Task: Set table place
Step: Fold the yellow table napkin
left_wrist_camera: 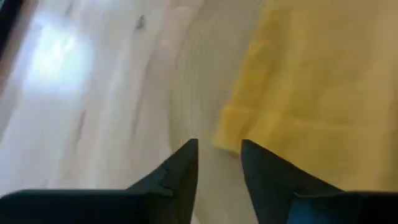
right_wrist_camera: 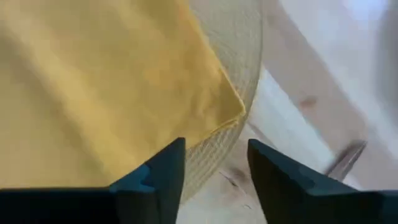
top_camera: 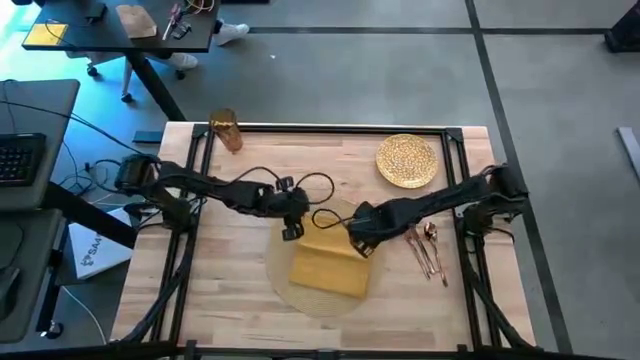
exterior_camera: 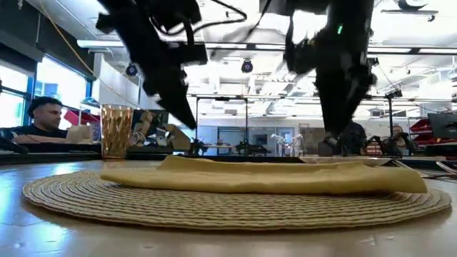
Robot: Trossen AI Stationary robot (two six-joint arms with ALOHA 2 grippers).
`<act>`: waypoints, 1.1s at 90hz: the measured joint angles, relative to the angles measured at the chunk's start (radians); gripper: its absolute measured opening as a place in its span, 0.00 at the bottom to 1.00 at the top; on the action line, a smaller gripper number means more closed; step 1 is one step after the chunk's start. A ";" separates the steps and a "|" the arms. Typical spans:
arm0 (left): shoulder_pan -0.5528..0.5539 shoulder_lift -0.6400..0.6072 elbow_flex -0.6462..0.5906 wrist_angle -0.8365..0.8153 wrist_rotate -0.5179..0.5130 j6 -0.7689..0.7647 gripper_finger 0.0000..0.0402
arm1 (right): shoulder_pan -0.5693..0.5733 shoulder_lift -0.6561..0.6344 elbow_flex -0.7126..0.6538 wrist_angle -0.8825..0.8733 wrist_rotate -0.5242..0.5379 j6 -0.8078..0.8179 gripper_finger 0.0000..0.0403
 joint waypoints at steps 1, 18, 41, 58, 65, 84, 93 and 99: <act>0.002 -0.005 0.000 -0.002 0.033 0.007 0.30 | 0.008 -0.007 -0.005 0.015 -0.001 -0.020 0.42; -0.023 -0.012 -0.028 0.062 0.329 0.116 0.30 | 0.125 -0.079 -0.151 0.305 -0.048 -0.220 0.42; -0.062 0.050 -0.071 0.202 0.331 0.219 0.34 | 0.144 -0.080 -0.348 0.666 0.028 -0.166 0.41; -0.061 0.060 -0.071 0.211 0.330 0.236 0.40 | 0.201 -0.080 -0.518 1.018 0.129 -0.198 0.41; -0.061 0.062 -0.071 0.223 0.333 0.264 0.42 | 0.225 -0.080 -0.582 1.137 0.187 -0.188 0.41; -0.058 0.062 -0.129 0.373 0.339 0.264 0.45 | 0.267 -0.081 -0.712 1.346 0.307 -0.191 0.41; -0.058 0.063 -0.181 0.468 0.338 0.235 0.45 | 0.278 -0.081 -0.751 1.369 0.311 -0.222 0.41; -0.058 0.063 -0.209 0.501 0.339 0.213 0.45 | 0.282 -0.077 -0.773 1.396 0.310 -0.234 0.41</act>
